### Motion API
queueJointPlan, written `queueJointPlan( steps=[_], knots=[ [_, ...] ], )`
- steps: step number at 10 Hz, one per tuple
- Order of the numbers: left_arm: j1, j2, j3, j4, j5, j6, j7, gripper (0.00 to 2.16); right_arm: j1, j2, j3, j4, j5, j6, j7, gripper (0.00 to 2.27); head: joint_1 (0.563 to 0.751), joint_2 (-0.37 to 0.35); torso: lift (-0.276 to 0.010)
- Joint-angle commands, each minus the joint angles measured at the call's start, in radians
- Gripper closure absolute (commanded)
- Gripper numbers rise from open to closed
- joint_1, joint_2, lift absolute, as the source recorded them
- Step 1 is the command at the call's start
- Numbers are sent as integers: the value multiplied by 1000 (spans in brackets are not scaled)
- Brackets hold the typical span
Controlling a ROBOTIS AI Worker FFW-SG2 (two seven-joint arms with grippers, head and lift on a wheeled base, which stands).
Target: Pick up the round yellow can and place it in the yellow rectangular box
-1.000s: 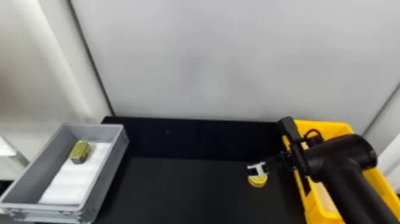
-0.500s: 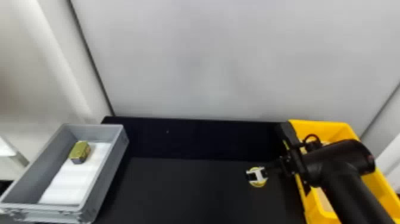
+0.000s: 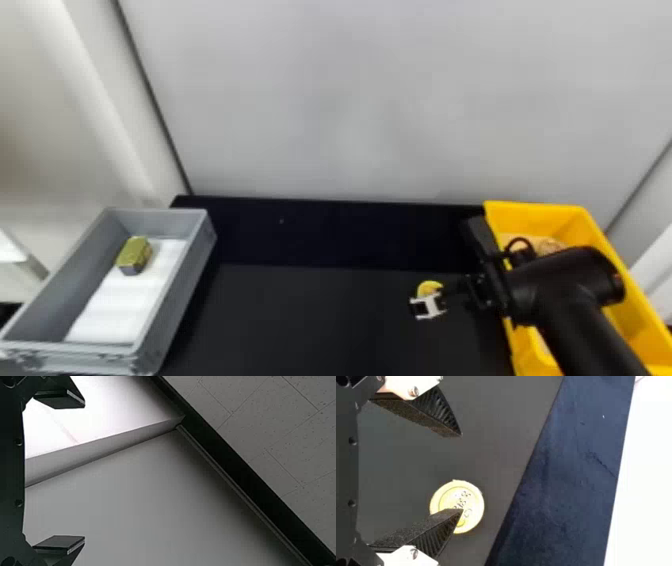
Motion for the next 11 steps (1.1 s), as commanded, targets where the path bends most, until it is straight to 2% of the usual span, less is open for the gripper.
queueJointPlan(
  steps=[1,8,10,11],
  knots=[
    [2,0,0,0,0,1,0,84,1,4,0,22,-12,-10,-13,130,663,54,-10],
    [9,3,8,-3,0,1,-2,84,9,3,-2,66,-26,-33,-28,130,663,54,-10],
    [11,3,6,-3,0,4,-2,84,9,1,-30,22,-35,-45,-22,130,663,54,-10],
    [12,3,6,-5,0,14,-3,84,6,-3,-28,-49,-41,-22,-17,130,663,54,-10]
  ],
)
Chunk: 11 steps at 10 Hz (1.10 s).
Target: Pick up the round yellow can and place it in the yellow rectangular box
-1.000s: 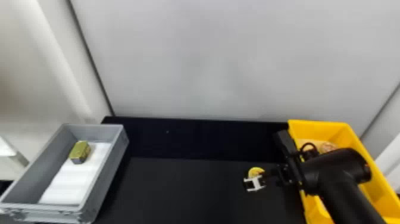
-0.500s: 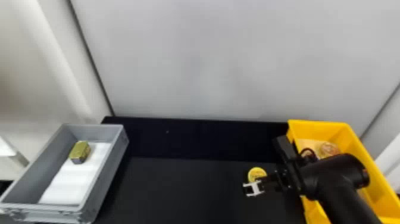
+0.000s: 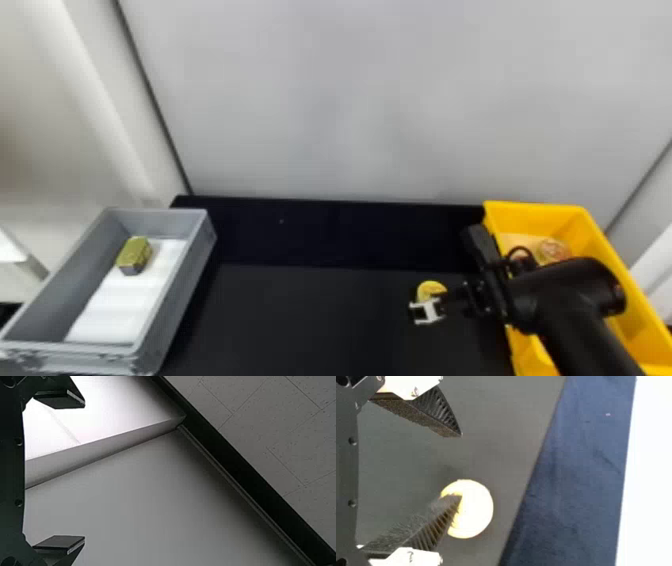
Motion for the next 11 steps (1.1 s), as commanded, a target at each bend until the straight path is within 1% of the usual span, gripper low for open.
queueJointPlan(
  steps=[1,2,3,4,6,8,9,11],
  knots=[
    [-1,3,-1,-5,0,11,-4,84,-3,-12,-2,-163,-7,54,16,130,663,54,-10],
    [0,8,-2,-11,0,21,-4,84,5,-19,-1,-270,-3,109,34,130,663,54,-10],
    [2,11,-1,-15,0,28,-4,84,14,-38,13,-400,-3,171,43,130,663,54,-10],
    [2,9,-2,-16,0,31,-5,84,14,-56,22,-514,6,232,46,130,663,54,-10],
    [10,9,1,-21,0,44,-5,84,-6,-73,4,-632,9,273,17,130,663,54,-10],
    [6,9,-4,-24,0,50,-5,84,-29,-94,7,-687,60,293,14,130,663,54,-10],
    [5,11,-5,-24,0,56,-7,84,-30,-94,7,-687,82,292,11,130,663,54,-10],
    [5,11,-5,-24,0,54,-5,84,-32,-93,31,-641,106,277,10,130,663,54,-10]
  ],
)
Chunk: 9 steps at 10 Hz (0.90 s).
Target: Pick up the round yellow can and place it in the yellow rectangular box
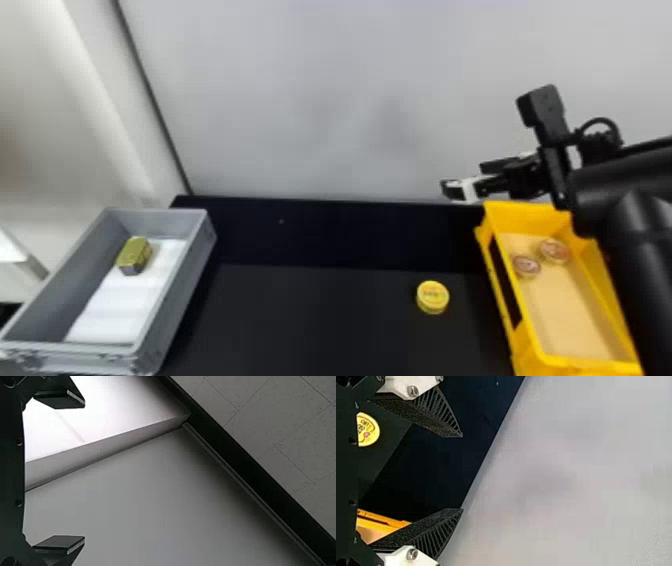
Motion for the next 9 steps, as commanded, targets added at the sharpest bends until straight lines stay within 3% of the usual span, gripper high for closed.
queueJointPlan(
  steps=[1,4,9],
  knots=[
    [7,0,6,0,-2,0,1,84,0,6,23,75,19,-25,0,130,663,54,-10],
    [24,-12,20,5,-9,-3,2,84,-14,9,88,245,16,-86,3,131,663,54,-10],
    [48,-26,37,5,-11,-17,5,84,-4,-9,115,360,22,-111,29,144,663,54,-10]
  ],
)
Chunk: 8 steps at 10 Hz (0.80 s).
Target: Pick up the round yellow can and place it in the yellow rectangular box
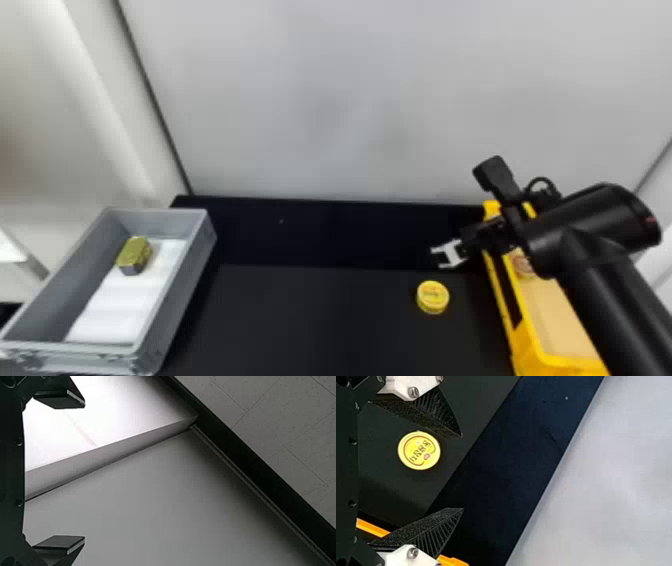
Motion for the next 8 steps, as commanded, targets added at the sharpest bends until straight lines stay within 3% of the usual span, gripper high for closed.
queueJointPlan(
  steps=[1,8],
  knots=[
    [2,-7,2,1,-2,0,1,84,1,-3,8,70,4,-25,8,145,663,54,-10],
    [-19,-10,-21,8,-2,-3,1,84,2,-26,37,212,17,-105,40,154,663,54,-10]
  ],
)
